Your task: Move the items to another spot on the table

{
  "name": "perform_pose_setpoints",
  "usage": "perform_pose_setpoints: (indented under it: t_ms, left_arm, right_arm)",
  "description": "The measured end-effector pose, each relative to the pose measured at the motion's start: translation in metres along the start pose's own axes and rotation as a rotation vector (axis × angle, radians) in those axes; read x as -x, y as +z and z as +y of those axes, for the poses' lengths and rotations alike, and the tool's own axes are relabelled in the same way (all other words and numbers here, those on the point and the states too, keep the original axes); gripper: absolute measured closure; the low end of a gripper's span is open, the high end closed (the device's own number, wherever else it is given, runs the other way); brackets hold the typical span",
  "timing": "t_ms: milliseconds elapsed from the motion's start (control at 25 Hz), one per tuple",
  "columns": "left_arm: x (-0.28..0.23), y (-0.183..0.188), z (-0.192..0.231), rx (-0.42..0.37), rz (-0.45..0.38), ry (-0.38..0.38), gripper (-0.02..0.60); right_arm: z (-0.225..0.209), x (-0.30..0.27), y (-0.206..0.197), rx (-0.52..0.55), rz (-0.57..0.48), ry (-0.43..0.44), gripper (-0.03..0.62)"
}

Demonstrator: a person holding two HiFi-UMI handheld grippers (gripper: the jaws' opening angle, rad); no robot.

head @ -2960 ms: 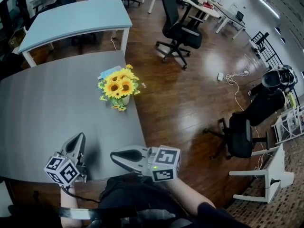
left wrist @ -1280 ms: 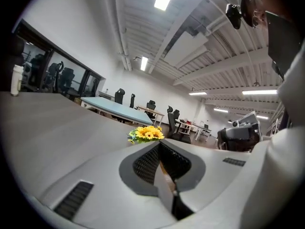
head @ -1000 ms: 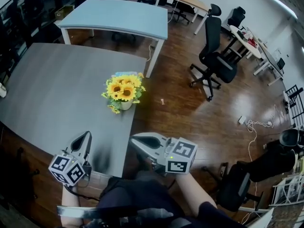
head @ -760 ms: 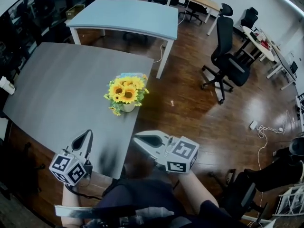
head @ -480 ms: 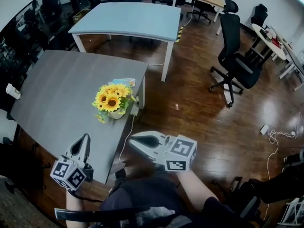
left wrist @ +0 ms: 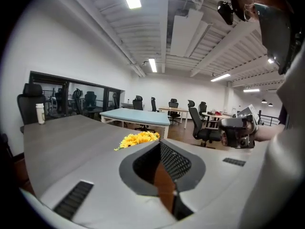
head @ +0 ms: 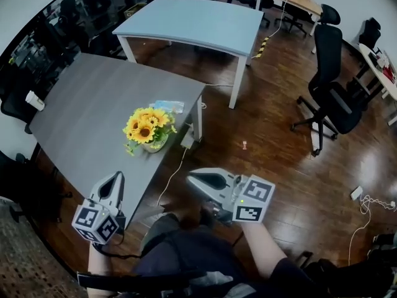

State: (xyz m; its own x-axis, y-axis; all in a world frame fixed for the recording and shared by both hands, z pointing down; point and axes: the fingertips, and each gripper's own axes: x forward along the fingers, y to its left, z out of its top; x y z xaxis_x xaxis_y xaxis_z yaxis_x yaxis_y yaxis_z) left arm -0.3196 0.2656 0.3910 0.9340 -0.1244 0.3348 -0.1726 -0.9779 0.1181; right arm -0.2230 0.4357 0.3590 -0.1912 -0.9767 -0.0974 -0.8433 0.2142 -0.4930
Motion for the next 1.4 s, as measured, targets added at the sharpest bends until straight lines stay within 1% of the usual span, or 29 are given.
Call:
perform_pose_setpoints:
  t_ms: [120,240,360,440,520,560,600,720,760,800,840,880,920,1000,1040,1160,1240,1280,1400]
  left_arm:
    - [-0.013,-0.006,-0.006,-0.023,0.022,-0.008,0.560]
    - [-0.030,-0.017,-0.007,-0.021,0.047,-0.030,0.558]
    - [-0.054,-0.037,-0.001,-0.023,0.109,-0.030,0.557]
    - [-0.071,-0.049,0.003,-0.066,0.153,-0.036,0.554]
    - [-0.085,-0.058,0.006,-0.107,0.180,-0.053,0.554]
    - [-0.091,-0.064,0.007,-0.100,0.192,-0.065,0.554]
    - [-0.096,-0.071,0.008,-0.069,0.206,-0.081,0.554]
    - [-0.108,-0.089,0.015,0.071,0.238,-0.127,0.548]
    - [-0.112,-0.095,0.019,0.091,0.250,-0.139,0.527]
    - [-0.117,-0.102,0.023,0.094,0.268,-0.155,0.459]
    - [-0.123,-0.110,0.026,0.085,0.290,-0.172,0.349]
    - [-0.130,-0.117,0.029,0.072,0.309,-0.186,0.269]
    - [-0.136,-0.123,0.034,0.061,0.318,-0.190,0.247]
    - [-0.148,-0.128,0.044,0.047,0.307,-0.174,0.210]
    - [-0.153,-0.129,0.048,0.045,0.300,-0.163,0.198]
    - [-0.167,-0.137,0.061,0.043,0.306,-0.145,0.133]
    - [-0.174,-0.144,0.066,0.036,0.319,-0.148,0.121]
    - [-0.177,-0.146,0.068,0.029,0.323,-0.151,0.104]
    - [-0.190,-0.151,0.073,-0.024,0.321,-0.160,0.092]
  right_arm:
    - [-0.008,0.010,-0.002,-0.003,0.012,-0.017,0.614]
    - [-0.018,0.017,0.000,-0.010,0.008,-0.044,0.614]
    - [-0.030,0.016,0.002,-0.018,0.027,-0.078,0.614]
    - [-0.038,0.011,0.006,-0.027,0.042,-0.093,0.614]
    - [-0.043,0.002,0.011,-0.031,0.050,-0.095,0.614]
    - [-0.045,-0.002,0.013,-0.026,0.054,-0.094,0.614]
    - [-0.046,-0.007,0.015,-0.019,0.059,-0.093,0.614]
    - [-0.053,-0.029,0.017,-0.009,0.094,-0.102,0.614]
    - [-0.057,-0.039,0.015,-0.007,0.113,-0.105,0.614]
    - [-0.060,-0.049,0.013,-0.004,0.132,-0.106,0.614]
    - [-0.064,-0.060,0.010,-0.002,0.148,-0.107,0.614]
    - [-0.067,-0.071,0.007,0.001,0.162,-0.108,0.614]
    - [-0.071,-0.081,0.004,0.003,0.176,-0.108,0.614]
    - [-0.076,-0.098,0.000,0.009,0.204,-0.108,0.614]
    - [-0.079,-0.105,-0.001,0.012,0.216,-0.109,0.614]
    - [-0.083,-0.121,-0.001,0.012,0.232,-0.121,0.614]
    - [-0.083,-0.127,0.000,0.014,0.239,-0.133,0.614]
    - [-0.082,-0.129,0.001,0.020,0.247,-0.139,0.614]
    - [-0.080,-0.131,0.001,0.034,0.281,-0.163,0.614]
